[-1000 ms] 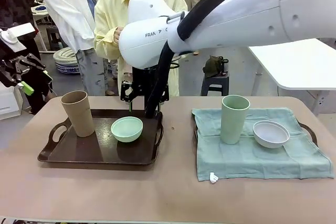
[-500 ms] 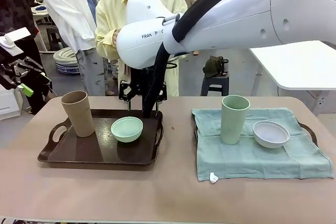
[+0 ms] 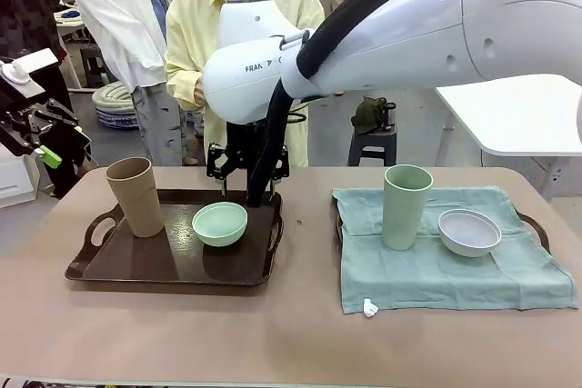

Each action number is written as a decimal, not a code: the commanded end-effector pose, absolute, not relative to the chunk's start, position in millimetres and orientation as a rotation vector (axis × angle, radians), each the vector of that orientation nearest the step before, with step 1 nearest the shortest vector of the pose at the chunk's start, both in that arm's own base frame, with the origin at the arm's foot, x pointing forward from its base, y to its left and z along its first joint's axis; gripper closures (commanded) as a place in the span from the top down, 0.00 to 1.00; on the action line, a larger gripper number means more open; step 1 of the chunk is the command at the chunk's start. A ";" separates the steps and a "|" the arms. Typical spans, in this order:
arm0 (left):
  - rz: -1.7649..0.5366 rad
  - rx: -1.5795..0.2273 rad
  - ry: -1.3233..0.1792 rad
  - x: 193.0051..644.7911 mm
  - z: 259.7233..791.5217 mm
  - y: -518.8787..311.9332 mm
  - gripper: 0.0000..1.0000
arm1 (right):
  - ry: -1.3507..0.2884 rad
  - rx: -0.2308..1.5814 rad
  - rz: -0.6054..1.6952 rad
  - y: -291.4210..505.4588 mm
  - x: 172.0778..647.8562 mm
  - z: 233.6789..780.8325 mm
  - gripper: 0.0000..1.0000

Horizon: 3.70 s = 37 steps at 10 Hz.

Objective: Set up a tray with a mat and arrange the tableware.
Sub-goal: Pick up the Picnic Bowl and Reusable plastic cup from the Handle tray in front of the human's position and hold them in the air.

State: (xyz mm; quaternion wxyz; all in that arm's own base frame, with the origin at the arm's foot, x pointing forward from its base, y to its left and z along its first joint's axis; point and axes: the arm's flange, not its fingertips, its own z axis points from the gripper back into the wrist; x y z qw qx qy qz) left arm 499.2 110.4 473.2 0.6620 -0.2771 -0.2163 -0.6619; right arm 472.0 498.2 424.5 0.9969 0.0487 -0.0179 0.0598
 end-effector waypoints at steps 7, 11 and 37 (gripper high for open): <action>-1.439 -0.640 -0.629 516.9 382.5 143.4 1.00 | -0.067 0.091 0.162 501.0 473.4 377.7 1.00; -1.453 -0.703 -0.642 520.9 353.1 154.6 1.00 | -0.042 0.073 0.171 506.4 477.7 357.2 1.00; -1.359 -0.757 -0.675 543.0 370.0 -112.7 1.00 | 0.012 0.068 0.154 503.1 486.5 352.5 1.00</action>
